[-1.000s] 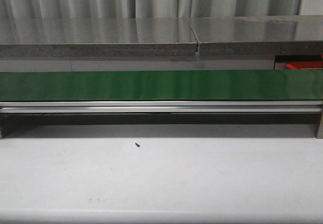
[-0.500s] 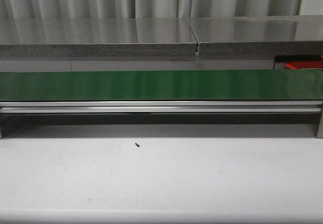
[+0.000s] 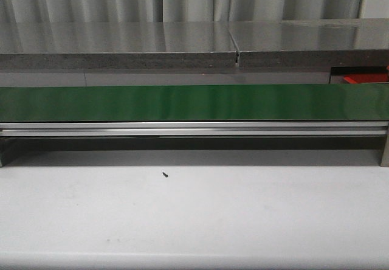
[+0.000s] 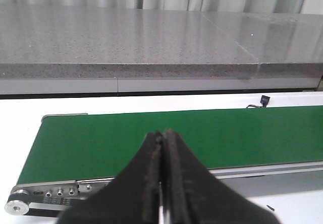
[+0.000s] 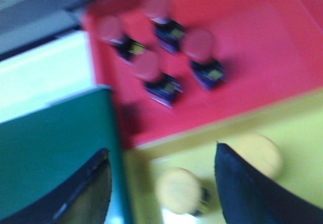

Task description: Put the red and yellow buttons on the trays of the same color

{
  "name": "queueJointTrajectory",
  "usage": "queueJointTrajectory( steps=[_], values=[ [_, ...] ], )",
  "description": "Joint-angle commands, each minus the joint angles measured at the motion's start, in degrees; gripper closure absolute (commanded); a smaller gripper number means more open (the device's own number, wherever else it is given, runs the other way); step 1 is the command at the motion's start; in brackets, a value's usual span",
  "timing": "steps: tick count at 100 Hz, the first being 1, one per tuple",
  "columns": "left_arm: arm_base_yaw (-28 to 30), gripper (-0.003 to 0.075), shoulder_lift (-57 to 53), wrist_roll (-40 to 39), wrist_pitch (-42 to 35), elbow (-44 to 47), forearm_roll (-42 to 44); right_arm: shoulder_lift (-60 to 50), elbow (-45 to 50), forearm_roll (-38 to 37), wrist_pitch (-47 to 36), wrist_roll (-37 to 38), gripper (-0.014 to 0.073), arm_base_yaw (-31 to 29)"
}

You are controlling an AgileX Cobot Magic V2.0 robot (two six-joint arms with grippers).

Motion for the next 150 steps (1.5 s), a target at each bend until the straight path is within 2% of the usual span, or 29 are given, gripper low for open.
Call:
queueJointTrajectory(
  steps=[1, 21, 38, 75, 112, 124, 150],
  values=[
    [-0.4, 0.0739, 0.3, -0.2, -2.7, -1.6, -1.1, -6.7, -1.1, 2.8, -0.6, -2.3, 0.0137, 4.6],
    [-0.4, 0.0739, 0.3, -0.2, -2.7, -1.6, -1.1, -16.8, -0.1, 0.8, -0.2, -3.4, 0.0137, 15.2],
    [-0.4, 0.0739, 0.3, -0.2, -2.7, -1.6, -1.1, -26.1, 5.3, -1.9, -0.1, -3.4, 0.0137, 20.4],
    [-0.4, 0.0739, 0.3, -0.2, -2.7, -1.6, -1.1, -44.1, 21.5, -2.7, 0.9, -3.4, 0.0137, 20.7],
    [-0.4, 0.0739, 0.3, -0.2, -2.7, -1.6, -1.1, -54.3, 29.8, -3.2, 2.5, -3.4, 0.0145, 20.7],
    [-0.4, 0.0739, 0.3, -0.2, -2.7, -1.6, -1.1, -55.6, 30.8, -4.2, 2.5, -3.4, 0.0231, 20.7],
    [-0.4, 0.0739, 0.3, -0.2, -2.7, -1.6, -1.1, -55.8, 30.8, -4.3, 3.6, -3.4, 0.0621, 20.7]
  ],
)
